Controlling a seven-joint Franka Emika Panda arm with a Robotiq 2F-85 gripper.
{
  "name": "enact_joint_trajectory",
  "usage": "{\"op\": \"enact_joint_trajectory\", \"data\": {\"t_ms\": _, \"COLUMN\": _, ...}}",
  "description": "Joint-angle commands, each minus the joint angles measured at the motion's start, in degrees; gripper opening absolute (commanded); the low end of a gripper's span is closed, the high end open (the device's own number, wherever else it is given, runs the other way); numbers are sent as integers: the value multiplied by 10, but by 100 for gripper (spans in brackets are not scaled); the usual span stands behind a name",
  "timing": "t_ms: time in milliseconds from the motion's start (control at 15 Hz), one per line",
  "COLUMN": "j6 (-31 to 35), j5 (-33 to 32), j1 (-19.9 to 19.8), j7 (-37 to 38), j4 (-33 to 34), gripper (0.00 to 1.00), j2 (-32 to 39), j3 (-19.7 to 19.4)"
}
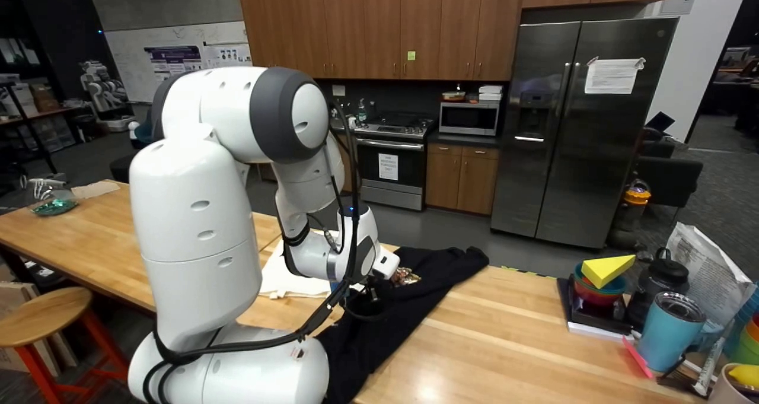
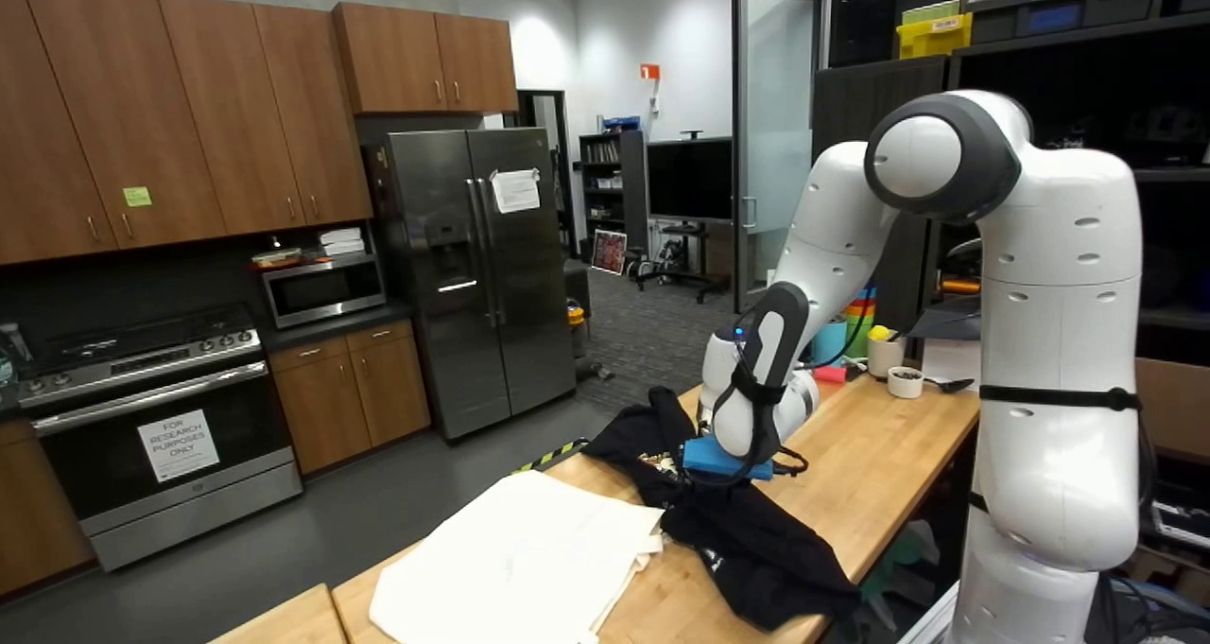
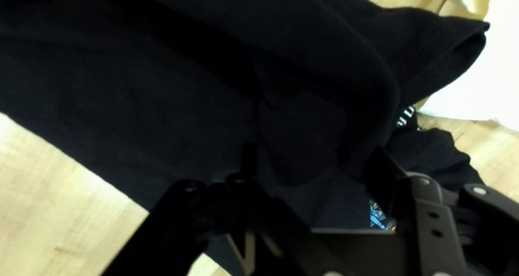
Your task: Unfold the black shirt
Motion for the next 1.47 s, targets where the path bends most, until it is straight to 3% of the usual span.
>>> {"op": "enact_joint_trajectory", "data": {"t_ms": 0, "j6": -84, "j5": -131, "j1": 62, "j7": 140, "j4": 38, "gripper": 35, "j2": -34, "j3": -71}}
{"op": "enact_joint_trajectory", "data": {"t_ms": 67, "j6": -113, "j5": -160, "j1": 68, "j7": 172, "j4": 48, "gripper": 28, "j2": -47, "j3": -73}}
{"op": "enact_joint_trajectory", "data": {"t_ms": 267, "j6": -187, "j5": -163, "j1": 76, "j7": 195, "j4": 71, "gripper": 4, "j2": -73, "j3": -48}}
{"op": "enact_joint_trajectory", "data": {"t_ms": 333, "j6": -206, "j5": -166, "j1": -5, "j7": 200, "j4": 76, "gripper": 1, "j2": -82, "j3": 37}}
{"op": "enact_joint_trajectory", "data": {"t_ms": 533, "j6": -247, "j5": -139, "j1": -52, "j7": 187, "j4": 80, "gripper": 0, "j2": -106, "j3": 105}}
{"op": "enact_joint_trajectory", "data": {"t_ms": 600, "j6": -262, "j5": -118, "j1": -65, "j7": 164, "j4": 83, "gripper": 26, "j2": -108, "j3": 126}}
{"op": "enact_joint_trajectory", "data": {"t_ms": 800, "j6": -312, "j5": -90, "j1": -92, "j7": 130, "j4": 104, "gripper": 37, "j2": -106, "j3": 166}}
{"op": "enact_joint_trajectory", "data": {"t_ms": 1000, "j6": -363, "j5": -59, "j1": -106, "j7": 79, "j4": 143, "gripper": 58, "j2": -85, "j3": 187}}
{"op": "enact_joint_trajectory", "data": {"t_ms": 1400, "j6": -442, "j5": -63, "j1": -119, "j7": 41, "j4": 215, "gripper": 99, "j2": -43, "j3": 200}}
